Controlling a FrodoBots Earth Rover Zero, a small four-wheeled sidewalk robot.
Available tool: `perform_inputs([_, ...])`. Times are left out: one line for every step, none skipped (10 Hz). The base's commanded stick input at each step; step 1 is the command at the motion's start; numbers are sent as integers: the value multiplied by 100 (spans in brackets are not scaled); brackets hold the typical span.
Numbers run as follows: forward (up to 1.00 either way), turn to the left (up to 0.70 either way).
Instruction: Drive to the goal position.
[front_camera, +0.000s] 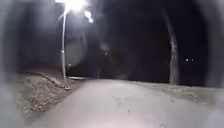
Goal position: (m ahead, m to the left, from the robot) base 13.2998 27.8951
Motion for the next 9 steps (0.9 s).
perform_inputs([70,0])
perform_inputs([70,7])
perform_inputs([70,14])
perform_inputs([70,14])
perform_inputs([70,14])
perform_inputs([70,14])
perform_inputs([70,7])
perform_inputs([70,0])
perform_inputs([70,0])
